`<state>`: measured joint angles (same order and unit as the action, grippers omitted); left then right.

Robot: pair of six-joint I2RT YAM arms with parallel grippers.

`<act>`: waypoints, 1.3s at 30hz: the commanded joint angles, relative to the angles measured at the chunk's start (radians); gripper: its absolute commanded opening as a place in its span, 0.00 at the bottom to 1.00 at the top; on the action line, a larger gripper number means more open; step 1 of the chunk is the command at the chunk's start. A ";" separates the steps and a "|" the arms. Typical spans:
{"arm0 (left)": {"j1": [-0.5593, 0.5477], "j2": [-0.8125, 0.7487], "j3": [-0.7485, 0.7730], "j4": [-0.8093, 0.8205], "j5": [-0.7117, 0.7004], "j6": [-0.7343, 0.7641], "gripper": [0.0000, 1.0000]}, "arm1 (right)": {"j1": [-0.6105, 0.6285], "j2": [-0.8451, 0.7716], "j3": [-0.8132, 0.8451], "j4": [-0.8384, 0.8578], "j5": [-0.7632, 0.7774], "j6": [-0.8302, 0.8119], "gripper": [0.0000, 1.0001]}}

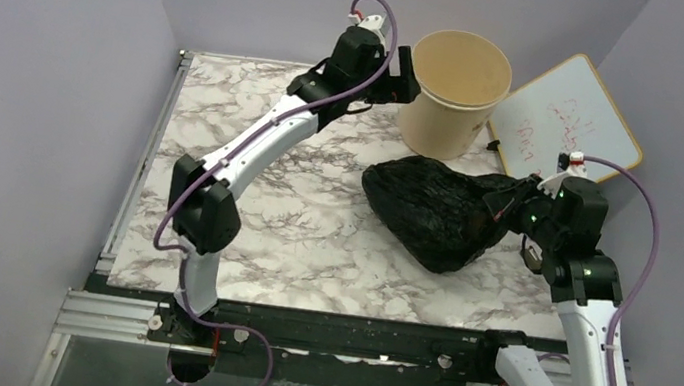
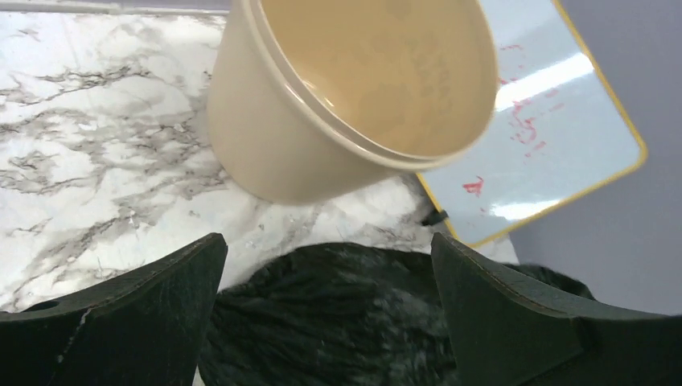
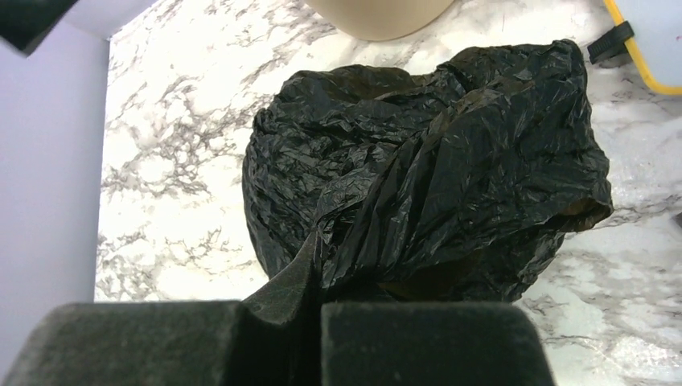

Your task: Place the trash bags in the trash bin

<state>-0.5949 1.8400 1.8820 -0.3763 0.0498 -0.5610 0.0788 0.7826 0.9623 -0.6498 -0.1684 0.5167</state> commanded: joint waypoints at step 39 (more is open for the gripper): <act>0.000 0.510 0.466 0.017 -0.181 0.037 0.37 | -0.001 -0.042 -0.031 -0.067 -0.125 -0.089 0.01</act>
<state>-0.5957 2.3436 2.3505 -0.2867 -0.1070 -0.5453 0.0788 0.7521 0.9180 -0.6861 -0.2825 0.4492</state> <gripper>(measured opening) 0.450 0.014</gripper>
